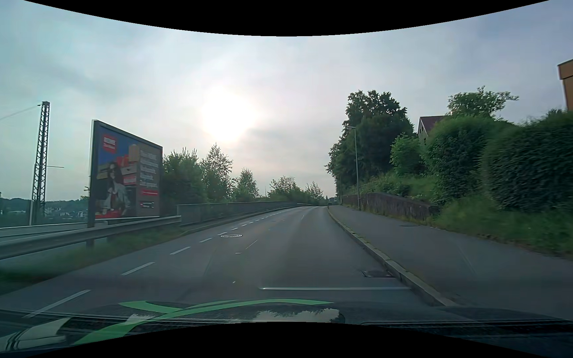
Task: Follow the waypoints while adhering to traffic rules and regulations
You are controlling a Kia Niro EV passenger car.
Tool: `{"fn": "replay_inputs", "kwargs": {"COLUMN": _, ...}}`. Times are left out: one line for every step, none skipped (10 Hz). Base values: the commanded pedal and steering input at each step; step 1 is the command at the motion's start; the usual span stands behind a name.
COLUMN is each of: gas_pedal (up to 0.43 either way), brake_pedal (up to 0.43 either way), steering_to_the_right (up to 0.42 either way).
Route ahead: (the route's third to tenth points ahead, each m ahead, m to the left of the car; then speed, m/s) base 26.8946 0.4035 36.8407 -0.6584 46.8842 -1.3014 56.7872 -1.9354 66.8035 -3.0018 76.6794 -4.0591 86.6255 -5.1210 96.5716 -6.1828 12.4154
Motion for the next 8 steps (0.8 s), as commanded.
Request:
{"fn": "replay_inputs", "kwargs": {"gas_pedal": 0.189, "brake_pedal": 0.0, "steering_to_the_right": 0.009}}
{"fn": "replay_inputs", "kwargs": {"gas_pedal": 0.189, "brake_pedal": 0.0, "steering_to_the_right": 0.009}}
{"fn": "replay_inputs", "kwargs": {"gas_pedal": 0.189, "brake_pedal": 0.0, "steering_to_the_right": 0.009}}
{"fn": "replay_inputs", "kwargs": {"gas_pedal": 0.189, "brake_pedal": 0.0, "steering_to_the_right": 0.008}}
{"fn": "replay_inputs", "kwargs": {"gas_pedal": 0.197, "brake_pedal": 0.0, "steering_to_the_right": 0.008}}
{"fn": "replay_inputs", "kwargs": {"gas_pedal": 0.197, "brake_pedal": 0.0, "steering_to_the_right": 0.007}}
{"fn": "replay_inputs", "kwargs": {"gas_pedal": 0.197, "brake_pedal": 0.0, "steering_to_the_right": 0.005}}
{"fn": "replay_inputs", "kwargs": {"gas_pedal": 0.197, "brake_pedal": 0.0, "steering_to_the_right": 0.006}}
